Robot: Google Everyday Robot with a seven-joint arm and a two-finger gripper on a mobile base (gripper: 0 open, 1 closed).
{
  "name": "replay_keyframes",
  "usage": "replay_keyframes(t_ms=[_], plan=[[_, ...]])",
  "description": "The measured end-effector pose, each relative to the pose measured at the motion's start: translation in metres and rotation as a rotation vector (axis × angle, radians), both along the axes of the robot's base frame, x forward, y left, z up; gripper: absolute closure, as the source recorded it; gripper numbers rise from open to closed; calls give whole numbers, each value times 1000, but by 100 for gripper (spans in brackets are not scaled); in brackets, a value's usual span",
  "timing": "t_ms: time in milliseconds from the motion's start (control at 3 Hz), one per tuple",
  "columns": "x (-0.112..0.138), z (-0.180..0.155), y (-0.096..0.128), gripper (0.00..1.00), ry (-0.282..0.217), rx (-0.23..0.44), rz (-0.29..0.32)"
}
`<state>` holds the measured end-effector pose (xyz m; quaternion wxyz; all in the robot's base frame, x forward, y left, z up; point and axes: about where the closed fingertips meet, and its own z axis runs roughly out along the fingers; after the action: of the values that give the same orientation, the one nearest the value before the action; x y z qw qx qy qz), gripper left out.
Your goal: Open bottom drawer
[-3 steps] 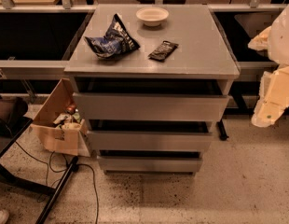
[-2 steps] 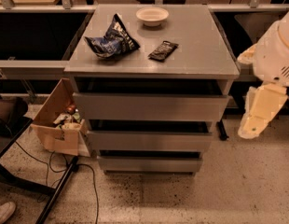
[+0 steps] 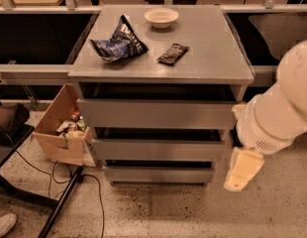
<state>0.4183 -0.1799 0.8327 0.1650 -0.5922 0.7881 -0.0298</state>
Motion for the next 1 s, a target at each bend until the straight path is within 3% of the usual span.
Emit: replay_keyframes(t_ms=[667, 1000], plan=[[-2, -166, -21, 0, 16, -116, -29], [-2, -166, -21, 0, 16, -116, -29]])
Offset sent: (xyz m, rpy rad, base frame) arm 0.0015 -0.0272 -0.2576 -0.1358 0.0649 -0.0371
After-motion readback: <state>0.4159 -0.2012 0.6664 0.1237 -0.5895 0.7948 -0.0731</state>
